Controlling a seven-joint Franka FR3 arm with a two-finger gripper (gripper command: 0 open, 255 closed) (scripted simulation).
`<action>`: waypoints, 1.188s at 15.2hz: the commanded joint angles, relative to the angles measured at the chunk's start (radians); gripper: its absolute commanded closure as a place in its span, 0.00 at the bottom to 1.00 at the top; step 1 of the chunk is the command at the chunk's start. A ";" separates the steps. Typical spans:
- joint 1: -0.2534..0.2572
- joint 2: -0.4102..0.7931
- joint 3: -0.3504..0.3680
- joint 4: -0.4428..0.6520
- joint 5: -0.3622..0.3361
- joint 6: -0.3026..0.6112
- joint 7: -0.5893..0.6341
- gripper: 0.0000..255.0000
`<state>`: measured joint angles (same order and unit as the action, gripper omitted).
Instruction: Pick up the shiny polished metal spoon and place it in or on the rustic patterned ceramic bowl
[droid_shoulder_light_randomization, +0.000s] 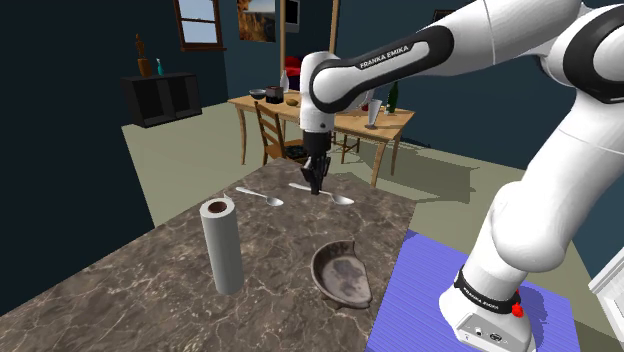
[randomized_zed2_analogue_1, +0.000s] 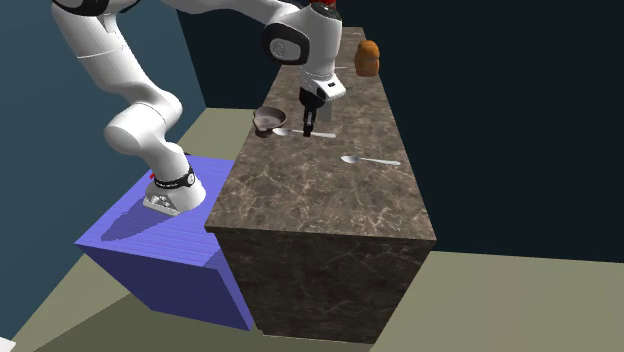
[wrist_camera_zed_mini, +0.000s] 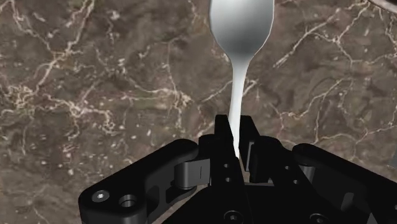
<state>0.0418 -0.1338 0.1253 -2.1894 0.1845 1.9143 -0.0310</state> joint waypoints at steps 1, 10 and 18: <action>-0.001 -0.010 -0.002 0.016 -0.001 -0.027 0.002 1.00; -0.003 -0.038 -0.006 0.109 -0.005 -0.147 0.017 1.00; 0.040 -0.175 0.043 0.014 0.036 -0.174 0.098 1.00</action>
<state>0.0726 -0.2760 0.1582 -2.1458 0.2108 1.7412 0.0508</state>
